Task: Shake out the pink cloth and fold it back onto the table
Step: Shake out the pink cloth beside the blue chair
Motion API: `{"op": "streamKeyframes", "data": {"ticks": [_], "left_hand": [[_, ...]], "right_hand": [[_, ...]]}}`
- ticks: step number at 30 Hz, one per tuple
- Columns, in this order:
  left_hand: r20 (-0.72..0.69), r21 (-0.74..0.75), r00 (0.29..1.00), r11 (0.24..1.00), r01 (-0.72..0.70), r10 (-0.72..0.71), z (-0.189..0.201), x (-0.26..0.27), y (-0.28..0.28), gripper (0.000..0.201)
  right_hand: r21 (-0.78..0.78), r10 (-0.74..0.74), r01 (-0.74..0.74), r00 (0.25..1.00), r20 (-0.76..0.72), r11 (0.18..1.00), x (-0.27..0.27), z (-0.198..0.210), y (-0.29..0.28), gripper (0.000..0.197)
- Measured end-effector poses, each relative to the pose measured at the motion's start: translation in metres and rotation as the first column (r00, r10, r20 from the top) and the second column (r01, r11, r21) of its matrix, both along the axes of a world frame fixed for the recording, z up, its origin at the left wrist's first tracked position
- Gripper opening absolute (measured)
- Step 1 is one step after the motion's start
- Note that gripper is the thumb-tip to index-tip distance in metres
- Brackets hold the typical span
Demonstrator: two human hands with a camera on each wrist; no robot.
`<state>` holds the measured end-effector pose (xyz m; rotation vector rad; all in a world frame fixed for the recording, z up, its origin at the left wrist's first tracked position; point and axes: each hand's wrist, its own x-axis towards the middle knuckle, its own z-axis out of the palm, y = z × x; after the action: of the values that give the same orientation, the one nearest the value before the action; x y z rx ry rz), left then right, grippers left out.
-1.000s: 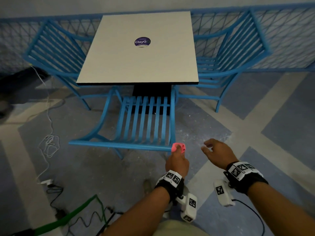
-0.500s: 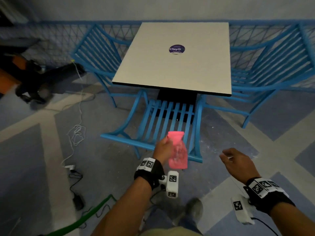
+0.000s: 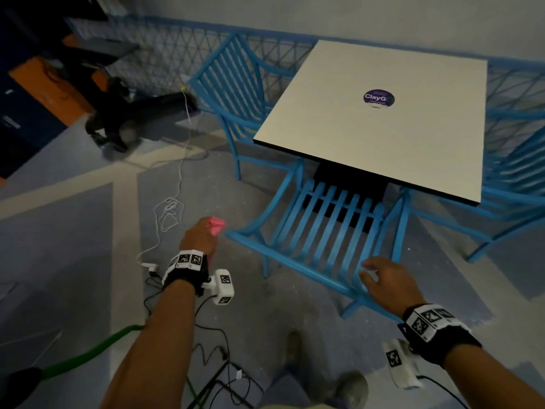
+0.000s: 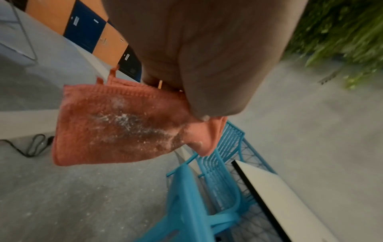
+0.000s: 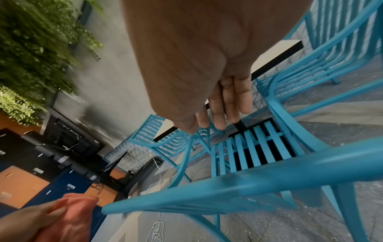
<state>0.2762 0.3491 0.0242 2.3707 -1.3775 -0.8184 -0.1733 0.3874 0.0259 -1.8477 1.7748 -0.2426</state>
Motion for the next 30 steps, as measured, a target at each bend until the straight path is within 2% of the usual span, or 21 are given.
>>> {"op": "streamKeyframes", "data": {"ticks": [2, 4, 8, 10, 11, 14, 16, 18, 20, 24, 26, 28, 30], "left_hand": [[-0.004, 0.009, 0.999, 0.999, 0.049, -0.049, -0.022, 0.010, -0.010, 0.030], [-0.011, -0.003, 0.996, 0.996, 0.086, -0.086, -0.032, 0.006, -0.019, 0.019], [0.061, -0.033, 0.990, 0.992, 0.126, -0.123, -0.044, -0.004, -0.014, 0.036], [0.087, -0.006, 0.988, 0.992, 0.127, -0.126, -0.043, -0.005, -0.006, 0.031], [0.087, 0.052, 0.988, 0.991, 0.123, -0.127, -0.041, -0.003, -0.006, 0.026], [0.071, 0.217, 0.994, 0.974, 0.061, -0.078, -0.036, 0.011, -0.008, 0.032], [0.017, 0.160, 1.000, 0.987, -0.011, 0.009, -0.031, 0.011, -0.009, 0.033], [-0.061, 0.073, 0.996, 0.996, -0.054, 0.058, -0.027, -0.001, -0.012, 0.021], [-0.058, 0.090, 0.997, 0.995, -0.050, 0.055, -0.032, -0.017, -0.016, 0.027], [0.130, 0.231, 0.991, 0.973, -0.010, -0.020, -0.036, -0.021, -0.025, 0.032], [0.181, 0.339, 0.977, 0.939, 0.050, -0.117, -0.038, -0.020, -0.022, 0.042], [0.186, 0.436, 0.949, 0.887, 0.152, -0.254, -0.038, -0.026, -0.013, 0.045], [0.160, 0.404, 0.953, 0.898, 0.174, -0.257, -0.036, -0.045, -0.005, 0.038]], "right_hand": [[0.001, 0.013, -0.013, 1.000, -0.011, 1.000, 0.013, -0.003, -0.007, 0.028], [0.007, 0.041, -0.041, 0.999, -0.029, 0.999, 0.024, -0.007, -0.013, 0.029], [0.031, 0.048, -0.046, 0.998, -0.050, 0.998, 0.034, -0.008, -0.018, 0.030], [0.039, 0.038, -0.036, 0.998, -0.055, 0.999, 0.033, -0.009, -0.018, 0.030], [0.042, 0.033, -0.031, 0.998, -0.057, 0.999, 0.031, -0.010, -0.018, 0.030], [0.050, 0.015, -0.012, 0.998, -0.066, 0.999, 0.026, -0.011, -0.019, 0.030], [0.051, 0.008, -0.005, 0.998, -0.056, 0.999, 0.023, -0.012, -0.018, 0.030], [0.055, -0.004, 0.007, 0.999, -0.051, 0.998, 0.021, -0.012, -0.016, 0.031], [0.061, -0.017, 0.020, 0.999, -0.045, 0.998, 0.018, -0.013, -0.012, 0.031], [0.061, -0.048, 0.048, 0.999, -0.007, 0.997, 0.011, -0.012, -0.003, 0.032], [0.052, -0.057, 0.057, 0.998, 0.009, 0.997, 0.001, -0.011, 0.001, 0.031], [0.052, -0.075, 0.074, 0.997, 0.019, 0.996, -0.009, -0.010, 0.005, 0.030], [0.052, -0.127, 0.126, 0.992, 0.019, 0.991, -0.027, -0.008, 0.010, 0.030]]}}
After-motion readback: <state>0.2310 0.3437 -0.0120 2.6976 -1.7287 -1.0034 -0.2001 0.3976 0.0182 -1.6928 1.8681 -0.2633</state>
